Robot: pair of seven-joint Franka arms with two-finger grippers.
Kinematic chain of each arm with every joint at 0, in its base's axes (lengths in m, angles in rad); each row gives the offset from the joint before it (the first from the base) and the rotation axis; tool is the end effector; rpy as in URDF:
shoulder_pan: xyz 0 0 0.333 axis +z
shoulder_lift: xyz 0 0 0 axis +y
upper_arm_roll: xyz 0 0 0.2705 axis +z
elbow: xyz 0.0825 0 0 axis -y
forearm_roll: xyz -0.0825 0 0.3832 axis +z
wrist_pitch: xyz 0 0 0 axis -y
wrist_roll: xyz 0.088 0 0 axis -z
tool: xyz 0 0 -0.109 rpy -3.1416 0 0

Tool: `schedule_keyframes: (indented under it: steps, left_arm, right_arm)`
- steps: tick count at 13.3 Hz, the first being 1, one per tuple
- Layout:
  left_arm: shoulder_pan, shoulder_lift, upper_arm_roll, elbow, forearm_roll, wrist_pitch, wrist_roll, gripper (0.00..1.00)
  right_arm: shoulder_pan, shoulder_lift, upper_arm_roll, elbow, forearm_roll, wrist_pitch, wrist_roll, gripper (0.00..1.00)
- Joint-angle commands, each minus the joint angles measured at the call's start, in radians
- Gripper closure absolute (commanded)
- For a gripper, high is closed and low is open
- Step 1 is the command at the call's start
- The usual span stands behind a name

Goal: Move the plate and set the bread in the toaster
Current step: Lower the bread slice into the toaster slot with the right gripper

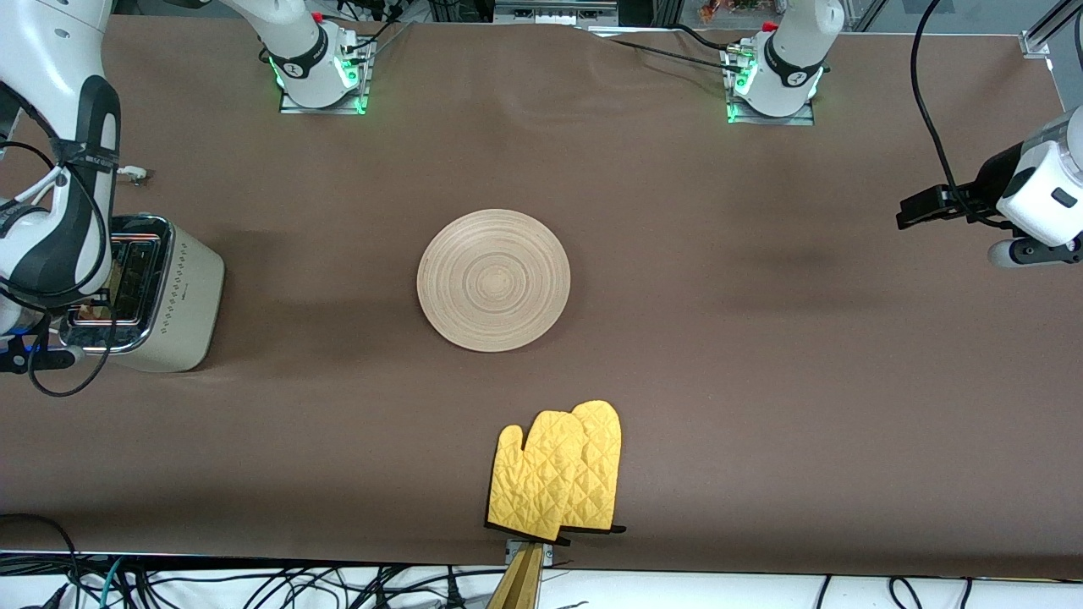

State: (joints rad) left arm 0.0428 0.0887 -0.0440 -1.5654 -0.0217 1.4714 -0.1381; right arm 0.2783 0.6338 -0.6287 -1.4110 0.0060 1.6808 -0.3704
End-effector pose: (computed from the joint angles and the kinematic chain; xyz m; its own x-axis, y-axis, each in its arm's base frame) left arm 0.5616 -0.0024 0.5224 0.9739 0.1338 -0.1834 0.1361 -0.9907 0.0003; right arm 0.6314 -0.1626 0.3308 0.9350 0.0218 -0.3541 0.1098 -0.9669 0.2305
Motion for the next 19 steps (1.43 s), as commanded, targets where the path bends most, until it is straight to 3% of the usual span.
schedule_keyframes:
  steps: [1, 3, 11, 19]
  left_arm:
    - [0.000, 0.008, 0.000, 0.022, -0.009, -0.017, -0.008, 0.00]
    - [0.000, 0.008, 0.000, 0.022, -0.009, -0.017, -0.008, 0.00]
    - [0.002, 0.009, 0.000, 0.021, -0.009, -0.017, -0.008, 0.00]
    - [0.002, 0.009, 0.000, 0.021, -0.009, -0.017, -0.008, 0.00]
  right_arm:
    - [-0.013, 0.027, 0.003, 0.018, 0.049, 0.049, 0.007, 0.01]
    - [-0.031, 0.017, -0.009, 0.061, 0.113, 0.043, -0.007, 0.01]
    - [-0.027, -0.098, -0.023, 0.172, 0.120, -0.061, -0.008, 0.00]
    - [0.162, -0.177, -0.008, 0.170, 0.155, -0.104, 0.008, 0.00]
